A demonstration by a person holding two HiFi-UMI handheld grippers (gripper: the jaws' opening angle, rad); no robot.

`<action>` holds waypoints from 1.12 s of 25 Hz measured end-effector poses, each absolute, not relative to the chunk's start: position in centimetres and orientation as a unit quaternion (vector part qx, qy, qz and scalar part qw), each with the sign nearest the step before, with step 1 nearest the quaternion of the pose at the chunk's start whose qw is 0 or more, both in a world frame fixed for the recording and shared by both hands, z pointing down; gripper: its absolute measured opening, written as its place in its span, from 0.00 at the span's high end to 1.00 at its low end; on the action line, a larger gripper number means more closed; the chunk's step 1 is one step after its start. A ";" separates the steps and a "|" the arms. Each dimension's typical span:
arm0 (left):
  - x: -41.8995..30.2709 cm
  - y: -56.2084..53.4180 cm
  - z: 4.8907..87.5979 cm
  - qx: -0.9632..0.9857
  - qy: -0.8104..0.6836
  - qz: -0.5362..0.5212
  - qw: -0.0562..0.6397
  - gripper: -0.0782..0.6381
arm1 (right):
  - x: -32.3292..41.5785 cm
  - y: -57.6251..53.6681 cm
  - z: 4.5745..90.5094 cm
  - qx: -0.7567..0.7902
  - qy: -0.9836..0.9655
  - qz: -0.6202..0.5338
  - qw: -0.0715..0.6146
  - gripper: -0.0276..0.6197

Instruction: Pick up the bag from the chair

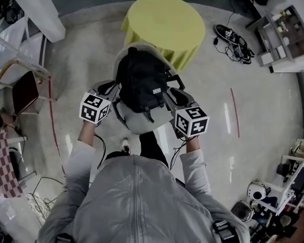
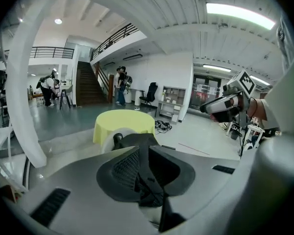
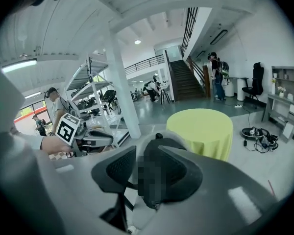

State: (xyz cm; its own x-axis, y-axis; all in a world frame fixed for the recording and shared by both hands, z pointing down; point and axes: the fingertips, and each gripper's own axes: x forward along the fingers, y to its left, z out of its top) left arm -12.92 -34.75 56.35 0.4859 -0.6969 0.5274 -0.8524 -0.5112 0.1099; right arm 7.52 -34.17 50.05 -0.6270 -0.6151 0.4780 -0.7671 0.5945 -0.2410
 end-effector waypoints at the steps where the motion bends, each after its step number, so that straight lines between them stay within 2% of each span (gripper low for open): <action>1: -13.0 -35.6 57.2 0.838 -0.462 0.218 0.191 0.81 | 7.6 -35.3 50.8 0.389 -0.876 0.223 0.180 0.72; 8: -13.6 -40.7 63.0 0.799 -0.492 0.224 0.263 0.75 | 8.9 -42.9 57.4 0.372 -0.865 0.253 0.224 0.62; 15: -14.5 -43.2 69.3 0.758 -0.513 0.244 0.321 0.74 | 9.7 -47.5 65.2 0.343 -0.854 0.276 0.278 0.58; 21: -14.7 -45.1 73.3 0.755 -0.496 0.222 0.367 0.66 | 8.6 -48.8 70.2 0.286 -0.858 0.290 0.312 0.52; 28: -13.3 -46.3 76.0 0.772 -0.451 0.194 0.404 0.58 | 7.4 -50.1 73.9 0.247 -0.868 0.284 0.325 0.50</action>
State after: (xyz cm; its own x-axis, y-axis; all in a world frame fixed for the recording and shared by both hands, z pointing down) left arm -13.31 -46.32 75.96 0.5180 -0.5387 0.6644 -0.8530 -0.2672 0.4484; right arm 7.38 -50.10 73.90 -0.6665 -0.2435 0.7046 -0.6129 0.7171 -0.3319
